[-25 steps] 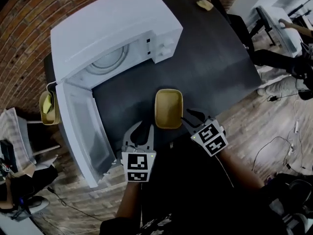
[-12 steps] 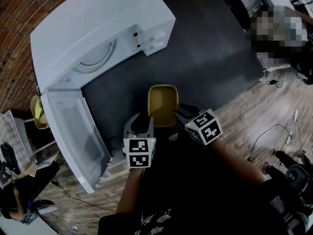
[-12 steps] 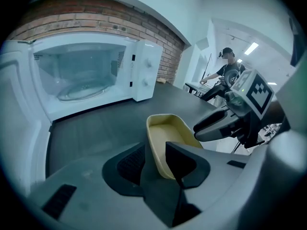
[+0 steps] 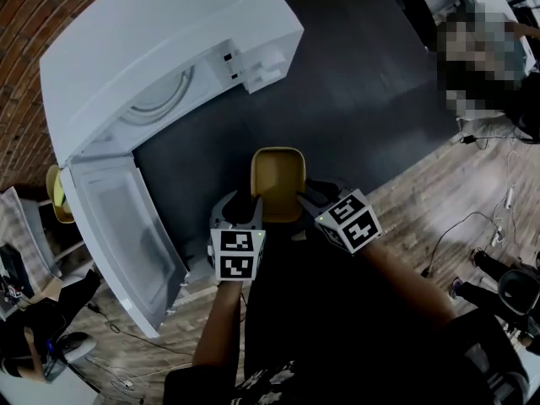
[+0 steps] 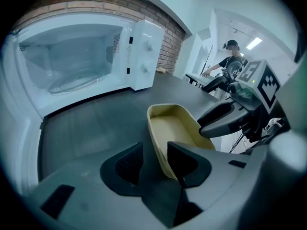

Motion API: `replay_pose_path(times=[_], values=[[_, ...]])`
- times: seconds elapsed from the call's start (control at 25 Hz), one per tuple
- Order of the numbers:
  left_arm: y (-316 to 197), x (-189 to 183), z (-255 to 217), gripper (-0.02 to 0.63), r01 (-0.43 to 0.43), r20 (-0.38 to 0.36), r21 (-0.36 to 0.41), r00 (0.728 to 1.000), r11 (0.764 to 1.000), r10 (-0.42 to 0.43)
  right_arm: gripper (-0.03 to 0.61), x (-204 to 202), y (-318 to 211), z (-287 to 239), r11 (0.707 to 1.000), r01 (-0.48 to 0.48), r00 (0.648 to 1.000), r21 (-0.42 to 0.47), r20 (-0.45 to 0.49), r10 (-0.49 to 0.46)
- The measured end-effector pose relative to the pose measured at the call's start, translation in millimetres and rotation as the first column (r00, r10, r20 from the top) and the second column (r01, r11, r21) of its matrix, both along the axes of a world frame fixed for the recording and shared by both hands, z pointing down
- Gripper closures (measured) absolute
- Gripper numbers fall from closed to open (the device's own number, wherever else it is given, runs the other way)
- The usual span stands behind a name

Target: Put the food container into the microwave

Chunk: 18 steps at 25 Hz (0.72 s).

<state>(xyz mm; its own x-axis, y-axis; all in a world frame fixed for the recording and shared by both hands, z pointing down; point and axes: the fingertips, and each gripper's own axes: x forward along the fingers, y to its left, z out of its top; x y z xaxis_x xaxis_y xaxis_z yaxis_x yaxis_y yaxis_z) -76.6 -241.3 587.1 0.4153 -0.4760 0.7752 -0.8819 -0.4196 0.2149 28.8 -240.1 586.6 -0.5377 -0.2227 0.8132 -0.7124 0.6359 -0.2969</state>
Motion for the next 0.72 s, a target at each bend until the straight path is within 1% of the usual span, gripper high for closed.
replay_pose_path(times=[0.24, 0.36, 0.44, 0.56, 0.64, 0.72], values=[[3, 0, 13, 0.471, 0.04, -0.017, -0.043, 0.999, 0.998, -0.041, 0.39, -2, -2, 2, 1.0, 0.016, 0.999, -0.014, 0.033, -0.015], [3, 1, 14, 0.478, 0.051, -0.034, -0.065, 0.998, 0.997, -0.053, 0.398, -2, -1, 2, 0.999, 0.006, 0.998, -0.041, 0.061, -0.003], [4, 4, 15, 0.499, 0.055, -0.055, -0.083, 0.997, 0.995, -0.06, 0.408, -1, -1, 4, 0.998, -0.01, 0.997, -0.069, 0.078, 0.015], [6, 8, 15, 0.557, 0.065, -0.069, -0.101, 0.995, 0.993, -0.072, 0.428, -3, -2, 5, 0.995, -0.017, 0.995, -0.103, 0.094, 0.027], [7, 8, 15, 0.561, 0.077, -0.071, -0.108, 0.994, 0.991, -0.085, 0.436, -4, -4, 4, 0.992, -0.013, 0.994, -0.122, 0.103, 0.025], [7, 8, 14, 0.564, 0.104, -0.096, -0.125, 0.988, 0.987, -0.117, 0.445, -5, -5, 2, 0.992, 0.002, 0.994, -0.127, 0.111, 0.012]])
